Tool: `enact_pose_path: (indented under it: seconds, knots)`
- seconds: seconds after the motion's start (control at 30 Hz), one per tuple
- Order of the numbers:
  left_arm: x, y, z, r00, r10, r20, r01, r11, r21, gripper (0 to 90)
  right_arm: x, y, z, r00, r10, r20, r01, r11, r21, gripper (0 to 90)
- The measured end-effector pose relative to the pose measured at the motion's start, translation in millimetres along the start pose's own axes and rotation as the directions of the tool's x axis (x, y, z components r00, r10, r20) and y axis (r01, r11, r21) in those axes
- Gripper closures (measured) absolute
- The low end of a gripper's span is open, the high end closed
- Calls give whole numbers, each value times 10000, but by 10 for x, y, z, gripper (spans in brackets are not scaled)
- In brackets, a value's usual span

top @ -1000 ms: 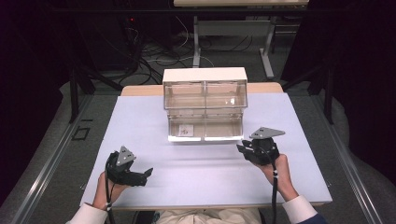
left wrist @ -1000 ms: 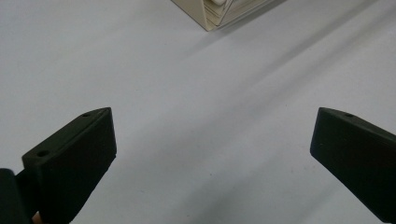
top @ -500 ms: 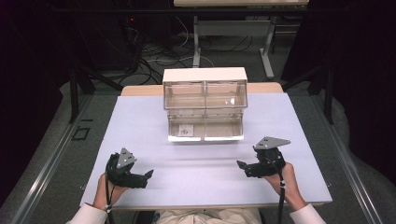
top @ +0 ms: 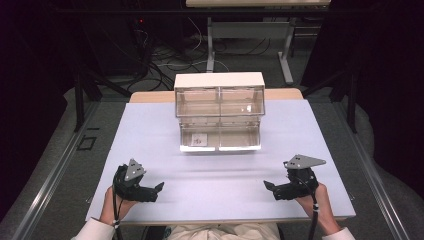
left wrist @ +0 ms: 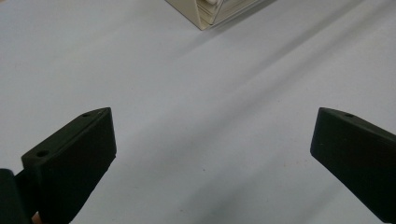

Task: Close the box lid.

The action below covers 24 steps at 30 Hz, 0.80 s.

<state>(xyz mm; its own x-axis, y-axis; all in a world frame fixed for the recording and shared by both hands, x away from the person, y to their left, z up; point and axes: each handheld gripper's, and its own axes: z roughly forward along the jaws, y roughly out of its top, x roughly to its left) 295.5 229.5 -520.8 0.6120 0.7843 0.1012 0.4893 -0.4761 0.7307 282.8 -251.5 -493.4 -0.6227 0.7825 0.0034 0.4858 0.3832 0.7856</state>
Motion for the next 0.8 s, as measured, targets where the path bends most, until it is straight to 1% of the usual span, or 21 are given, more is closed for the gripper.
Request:
enact_pose_path:
  seconds: [0.03, 0.07, 0.1, 0.17, 0.23, 0.27, 0.3, 0.37, 0.4, 0.43, 0.47, 0.53, 0.6, 0.67, 0.7, 0.73, 0.8]
  knots:
    - [0, -1, 1, 10000, -2, 10, 2, 10000, -16, 0, -9, -17, -7, 10000, -2, 9, 2, 10000, -3, 33]
    - [0, -1, 0, 10000, -10, -7, 10, 10000, -9, 0, -18, -31, -26, 10000, 0, 58, -1, 9999, 109, 30]
    - [0, -2, 0, 10000, -22, -6, 22, 10000, -6, 0, -20, -51, -30, 9999, 102, 15, -102, 9999, -15, 26]
    - [5, -3, 2, 10000, 13, -8, -13, 10000, -3, 0, -41, -87, -46, 9999, 36, 140, -36, 10000, -39, 17]
    - [3, -5, 8, 10000, -6, 31, 6, 10000, -18, 0, -45, -124, -60, 9997, 226, 115, -227, 9997, 52, 5]
    - [2, -6, 9, 10000, -10, 32, 10, 10000, -8, 0, -57, -146, -58, 9999, 111, 120, -111, 9999, -45, 0]
    - [1, -6, 9, 10000, -9, 32, 9, 10000, -10, 0, -63, -163, -67, 9998, 75, 199, -76, 9999, 73, 0]
    - [5, -6, 5, 10000, 13, -20, -13, 10000, -32, 0, -66, -202, -77, 9995, 137, 299, -139, 9999, 55, 0]
    - [10, -8, 6, 10000, 19, 10, -19, 10000, -65, 0, -69, -221, -90, 9995, 169, 278, -171, 9998, 47, 0]
    - [10, -11, 8, 10000, -19, -13, 19, 10000, -75, 0, -75, -243, -91, 9993, 159, 341, -156, 9998, -80, 0]
    - [11, -13, 9, 10000, -47, -3, 47, 10000, -63, 0, -76, -261, -104, 9991, 252, 349, -252, 9997, -23, 0]
    - [9, -15, 12, 9999, -107, -5, 107, 9999, -57, 0, -90, -299, -114, 9988, 158, 465, -152, 9998, -132, 0]
    - [9, -16, 16, 10000, -89, -12, 88, 10000, -34, 0, -83, -328, -133, 9984, 387, 413, -386, 9992, -43, 0]
    - [13, -18, 17, 10000, -41, -2, 41, 10000, 6, 0, -81, -351, -147, 9980, 381, 505, -374, 9992, -145, 0]
    - [14, -19, 18, 10000, -57, 6, 57, 10000, 5, 0, -78, -360, -154, 9980, 430, 455, -423, 9990, -153, 0]
    - [18, -19, 19, 10000, -62, 21, 62, 10000, 14, 0, -80, -368, -157, 9983, 349, 467, -341, 9992, -192, 0]
    - [21, -20, 21, 10000, -59, -3, 59, 10000, 51, 0, -72, -379, -173, 9980, 435, 465, -434, 9991, -28, 0]
